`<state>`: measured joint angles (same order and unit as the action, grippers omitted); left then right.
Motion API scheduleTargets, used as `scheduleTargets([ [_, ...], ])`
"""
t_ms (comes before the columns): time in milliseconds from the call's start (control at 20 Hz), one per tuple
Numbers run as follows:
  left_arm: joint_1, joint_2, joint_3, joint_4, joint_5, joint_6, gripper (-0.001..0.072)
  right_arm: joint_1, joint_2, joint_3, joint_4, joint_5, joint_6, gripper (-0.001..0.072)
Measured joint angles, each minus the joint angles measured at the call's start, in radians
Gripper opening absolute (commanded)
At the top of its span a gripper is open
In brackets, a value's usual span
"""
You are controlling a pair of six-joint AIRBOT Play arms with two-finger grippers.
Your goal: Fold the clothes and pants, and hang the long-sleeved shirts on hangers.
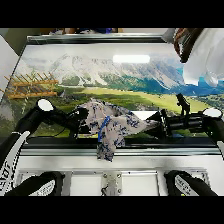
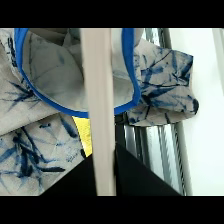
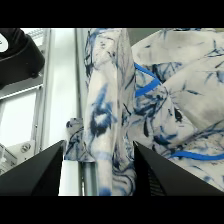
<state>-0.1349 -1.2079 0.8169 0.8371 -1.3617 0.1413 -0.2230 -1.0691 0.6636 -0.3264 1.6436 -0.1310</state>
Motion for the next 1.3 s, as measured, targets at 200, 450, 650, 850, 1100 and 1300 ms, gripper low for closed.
scheduleTargets([
  [200,0.000,0.000,0.000,0.003,0.000,0.000,0.0017,0.033,-0.016,0.000,0.006,-0.025,0.000,0.0468],
  [450,0.000,0.000,0.000,0.004,0.000,0.000,0.0017,0.043,-0.020,0.000,0.009,-0.036,0.000,0.0469],
  [650,0.001,0.000,0.000,0.011,0.001,0.000,0.0017,0.068,-0.020,0.000,0.010,-0.049,-0.001,0.0469],
  [850,0.002,-0.001,-0.001,0.019,0.002,0.000,0.0017,0.107,-0.020,0.000,0.016,-0.082,-0.004,0.0468],
  [1100,0.002,-0.001,-0.001,0.019,0.001,0.000,0.0017,0.121,-0.020,0.000,0.040,-0.096,-0.004,0.0468],
  [1300,0.002,-0.001,-0.001,0.008,0.001,0.000,0.0017,0.124,-0.020,0.000,0.096,-0.100,-0.004,0.0468],
])
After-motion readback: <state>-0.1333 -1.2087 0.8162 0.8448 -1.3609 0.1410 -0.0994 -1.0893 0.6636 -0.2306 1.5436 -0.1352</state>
